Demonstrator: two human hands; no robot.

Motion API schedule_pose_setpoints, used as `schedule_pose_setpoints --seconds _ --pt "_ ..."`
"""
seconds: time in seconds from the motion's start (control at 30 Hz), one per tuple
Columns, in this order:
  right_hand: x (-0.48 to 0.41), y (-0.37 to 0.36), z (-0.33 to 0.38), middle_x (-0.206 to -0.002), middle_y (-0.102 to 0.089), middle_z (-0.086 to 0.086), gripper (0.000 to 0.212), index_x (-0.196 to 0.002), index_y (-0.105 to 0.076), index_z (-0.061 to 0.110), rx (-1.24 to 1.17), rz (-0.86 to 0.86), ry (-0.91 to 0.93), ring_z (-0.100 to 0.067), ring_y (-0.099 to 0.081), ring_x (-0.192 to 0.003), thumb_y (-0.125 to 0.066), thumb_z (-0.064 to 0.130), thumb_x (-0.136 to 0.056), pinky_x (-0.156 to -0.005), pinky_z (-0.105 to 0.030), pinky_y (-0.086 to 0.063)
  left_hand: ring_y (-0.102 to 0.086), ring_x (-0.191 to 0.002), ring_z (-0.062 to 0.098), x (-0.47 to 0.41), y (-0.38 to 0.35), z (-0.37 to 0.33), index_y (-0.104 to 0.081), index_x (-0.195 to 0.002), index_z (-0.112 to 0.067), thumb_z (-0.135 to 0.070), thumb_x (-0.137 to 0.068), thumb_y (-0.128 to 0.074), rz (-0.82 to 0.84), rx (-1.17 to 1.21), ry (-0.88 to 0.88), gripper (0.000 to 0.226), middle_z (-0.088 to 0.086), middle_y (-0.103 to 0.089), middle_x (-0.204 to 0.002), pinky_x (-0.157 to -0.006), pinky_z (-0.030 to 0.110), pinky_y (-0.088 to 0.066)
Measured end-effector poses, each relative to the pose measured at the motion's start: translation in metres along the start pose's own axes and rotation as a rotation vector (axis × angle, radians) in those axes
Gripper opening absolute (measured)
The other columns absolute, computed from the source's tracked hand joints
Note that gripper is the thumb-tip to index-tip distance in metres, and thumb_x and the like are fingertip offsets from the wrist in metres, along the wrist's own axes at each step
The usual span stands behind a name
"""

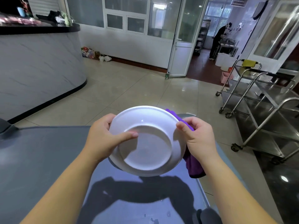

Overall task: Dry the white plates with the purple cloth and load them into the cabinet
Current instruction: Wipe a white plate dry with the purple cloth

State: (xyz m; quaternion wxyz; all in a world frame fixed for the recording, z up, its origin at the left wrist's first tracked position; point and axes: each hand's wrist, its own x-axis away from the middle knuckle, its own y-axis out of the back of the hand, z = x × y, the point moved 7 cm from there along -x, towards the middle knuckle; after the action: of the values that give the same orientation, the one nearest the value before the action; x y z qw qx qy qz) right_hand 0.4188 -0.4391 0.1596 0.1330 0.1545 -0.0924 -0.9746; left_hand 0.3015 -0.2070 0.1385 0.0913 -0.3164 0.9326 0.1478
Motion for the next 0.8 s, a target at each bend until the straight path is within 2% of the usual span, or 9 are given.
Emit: schedule_pose_setpoints --seconds 0.17,0.3,0.37,0.43,0.5,0.57,0.67,0.7,0.8 --pt "-0.008 0.028 0.004 -0.066 -0.063 0.013 0.027 -0.066 -0.062 0.019 0.085 -0.253 -0.002 0.005 -0.054 -0.057 -0.065 0.033 -0.09 -0.056 -0.005 -0.038 -0.059 -0.061 0.0 0.005 0.009 -0.003 -0.066 -0.077 -0.022 -0.053 -0.037 -0.085 -0.061 -0.047 0.005 0.054 -0.015 -0.066 -0.07 -0.05 0.013 -0.044" --pt "-0.015 0.031 0.026 -0.072 -0.063 0.014 0.025 -0.071 -0.061 0.023 0.149 -0.336 0.077 0.006 -0.054 -0.063 -0.06 0.035 -0.093 -0.06 -0.004 -0.038 -0.057 -0.06 -0.002 0.009 0.004 -0.007 -0.064 -0.076 -0.019 -0.032 -0.047 -0.097 -0.059 -0.104 -0.008 0.046 -0.009 -0.064 -0.067 -0.05 0.011 -0.042" --pt "-0.014 0.02 0.041 -0.074 -0.064 0.014 0.021 -0.076 -0.062 0.022 0.138 -0.302 0.118 0.008 -0.054 -0.063 -0.06 0.034 -0.094 -0.062 -0.005 -0.039 -0.056 -0.061 -0.002 0.013 -0.003 -0.009 -0.063 -0.074 -0.02 -0.027 -0.053 -0.094 -0.058 -0.128 -0.018 0.039 -0.007 -0.063 -0.069 -0.051 0.011 -0.042" --pt "-0.01 0.003 0.053 -0.082 -0.066 0.016 0.013 -0.086 -0.066 0.024 0.135 -0.169 0.148 0.009 -0.057 -0.071 -0.06 0.032 -0.094 -0.067 -0.006 -0.041 -0.057 -0.063 0.0 0.017 -0.007 -0.008 -0.063 -0.075 -0.021 -0.029 -0.054 -0.093 -0.089 -0.124 -0.014 0.037 -0.007 -0.064 -0.072 -0.052 0.012 -0.041" --pt "-0.003 -0.014 0.056 -0.101 -0.068 0.019 0.017 -0.105 -0.07 0.025 0.183 0.024 0.183 0.007 -0.059 -0.092 -0.058 0.03 -0.094 -0.082 -0.009 -0.042 -0.058 -0.065 0.004 0.018 -0.005 -0.003 -0.065 -0.077 -0.018 -0.029 -0.054 -0.093 -0.142 -0.104 0.02 0.038 -0.005 -0.066 -0.074 -0.052 0.014 -0.041" --pt "0.004 -0.025 0.057 -0.121 -0.064 0.015 0.027 -0.12 -0.068 0.023 0.381 0.138 0.314 -0.001 -0.054 -0.111 -0.058 0.028 -0.095 -0.096 -0.016 -0.038 -0.057 -0.062 0.005 0.018 -0.001 0.001 -0.065 -0.076 -0.016 -0.03 -0.052 -0.095 -0.175 -0.075 0.054 0.041 -0.004 -0.066 -0.074 -0.051 0.015 -0.041" --pt "0.011 -0.032 0.053 -0.119 -0.063 0.007 0.034 -0.121 -0.066 0.025 0.68 0.082 0.515 -0.018 -0.052 -0.105 -0.056 0.029 -0.088 -0.089 -0.036 -0.042 -0.056 -0.059 0.003 0.021 -0.002 0.003 -0.066 -0.074 -0.019 -0.038 -0.043 -0.094 -0.155 -0.053 0.084 0.046 -0.008 -0.066 -0.068 -0.052 0.017 -0.042" --pt "0.013 -0.033 0.053 -0.114 -0.062 0.007 0.035 -0.118 -0.065 0.027 0.755 0.035 0.533 -0.02 -0.05 -0.101 -0.053 0.03 -0.086 -0.083 -0.038 -0.04 -0.056 -0.058 0.002 0.023 -0.003 0.003 -0.067 -0.074 -0.019 -0.04 -0.042 -0.092 -0.142 -0.043 0.088 0.046 -0.01 -0.066 -0.066 -0.051 0.015 -0.042" --pt "0.017 -0.044 0.055 -0.111 -0.054 0.005 0.039 -0.119 -0.058 0.027 0.836 -0.018 0.552 -0.016 -0.043 -0.101 -0.038 0.031 -0.085 -0.081 -0.032 -0.02 -0.057 -0.056 -0.001 0.027 -0.005 0.001 -0.068 -0.073 -0.019 -0.042 -0.042 -0.085 -0.128 0.002 0.095 0.043 -0.016 -0.066 -0.065 -0.048 0.011 -0.04"
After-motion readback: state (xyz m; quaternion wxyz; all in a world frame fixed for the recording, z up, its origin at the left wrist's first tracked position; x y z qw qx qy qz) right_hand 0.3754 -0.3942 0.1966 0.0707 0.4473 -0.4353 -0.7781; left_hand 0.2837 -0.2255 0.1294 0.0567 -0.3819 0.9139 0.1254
